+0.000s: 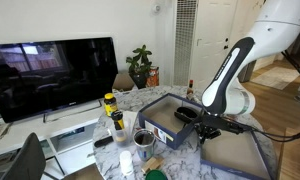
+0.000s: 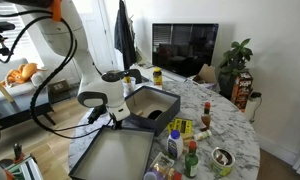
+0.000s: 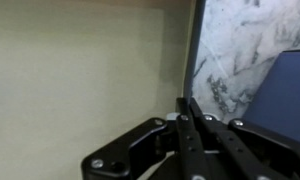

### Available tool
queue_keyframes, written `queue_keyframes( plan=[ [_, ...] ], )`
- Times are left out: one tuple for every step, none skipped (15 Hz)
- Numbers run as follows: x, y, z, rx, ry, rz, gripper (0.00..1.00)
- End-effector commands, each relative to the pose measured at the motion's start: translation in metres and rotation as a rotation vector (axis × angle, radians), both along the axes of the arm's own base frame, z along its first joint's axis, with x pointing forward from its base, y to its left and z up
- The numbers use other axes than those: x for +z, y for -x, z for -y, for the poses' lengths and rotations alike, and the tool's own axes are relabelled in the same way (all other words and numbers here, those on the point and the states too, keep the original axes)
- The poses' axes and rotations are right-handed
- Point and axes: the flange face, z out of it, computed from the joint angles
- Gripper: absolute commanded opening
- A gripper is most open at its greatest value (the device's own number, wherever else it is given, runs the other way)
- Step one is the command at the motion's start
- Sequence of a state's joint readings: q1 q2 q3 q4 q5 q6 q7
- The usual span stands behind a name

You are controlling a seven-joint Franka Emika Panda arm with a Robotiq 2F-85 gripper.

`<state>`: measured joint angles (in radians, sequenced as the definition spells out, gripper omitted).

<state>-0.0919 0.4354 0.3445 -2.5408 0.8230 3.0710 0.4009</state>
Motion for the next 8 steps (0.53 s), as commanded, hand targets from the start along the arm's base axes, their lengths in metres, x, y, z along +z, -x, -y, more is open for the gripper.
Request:
queue_keyframes(
  plan=[
    [0.036,0.031,0.005,-0.067,-0.011,0.054,0.01],
    [0.045,0.038,0.002,-0.082,-0.015,0.068,0.01],
    [0.055,0.045,-0.001,-0.088,-0.019,0.085,0.01],
    [0.065,0.052,-0.005,-0.091,-0.021,0.103,0.01],
    [0.076,0.059,-0.009,-0.09,-0.023,0.124,0.01],
    [0.088,0.067,-0.013,-0.084,-0.018,0.154,0.01],
    [0.098,0.075,-0.017,-0.081,-0.018,0.179,0.01],
    [0.106,0.081,-0.022,-0.073,-0.013,0.21,0.01]
  ],
)
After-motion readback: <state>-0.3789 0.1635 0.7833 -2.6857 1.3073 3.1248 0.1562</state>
